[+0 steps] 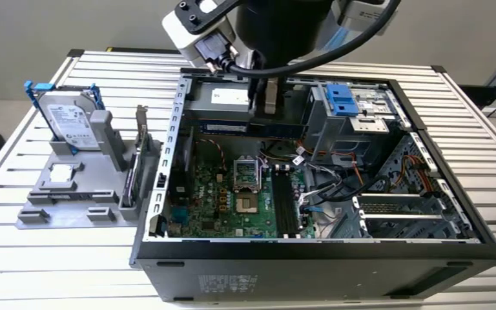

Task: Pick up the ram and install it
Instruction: 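Pick up the ram and move it above insertion slot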

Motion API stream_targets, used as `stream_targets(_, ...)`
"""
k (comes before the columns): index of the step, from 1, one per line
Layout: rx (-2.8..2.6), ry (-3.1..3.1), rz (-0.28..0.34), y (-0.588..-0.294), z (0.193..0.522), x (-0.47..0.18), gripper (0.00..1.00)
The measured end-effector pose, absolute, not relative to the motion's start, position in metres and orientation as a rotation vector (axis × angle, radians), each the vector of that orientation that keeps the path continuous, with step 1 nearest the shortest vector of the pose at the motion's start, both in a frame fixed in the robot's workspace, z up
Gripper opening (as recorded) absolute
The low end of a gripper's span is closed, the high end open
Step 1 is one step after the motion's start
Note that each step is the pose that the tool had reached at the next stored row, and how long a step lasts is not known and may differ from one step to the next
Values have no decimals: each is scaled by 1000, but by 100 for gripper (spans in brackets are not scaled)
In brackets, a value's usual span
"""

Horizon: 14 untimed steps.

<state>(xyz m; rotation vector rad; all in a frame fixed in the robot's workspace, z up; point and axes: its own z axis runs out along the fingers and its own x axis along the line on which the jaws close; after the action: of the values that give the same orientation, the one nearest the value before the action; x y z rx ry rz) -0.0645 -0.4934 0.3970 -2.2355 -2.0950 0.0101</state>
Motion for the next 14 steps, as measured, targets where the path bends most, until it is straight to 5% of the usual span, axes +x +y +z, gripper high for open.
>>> stream_targets(14,-2236,-2094,10,-493,397,-50,0)
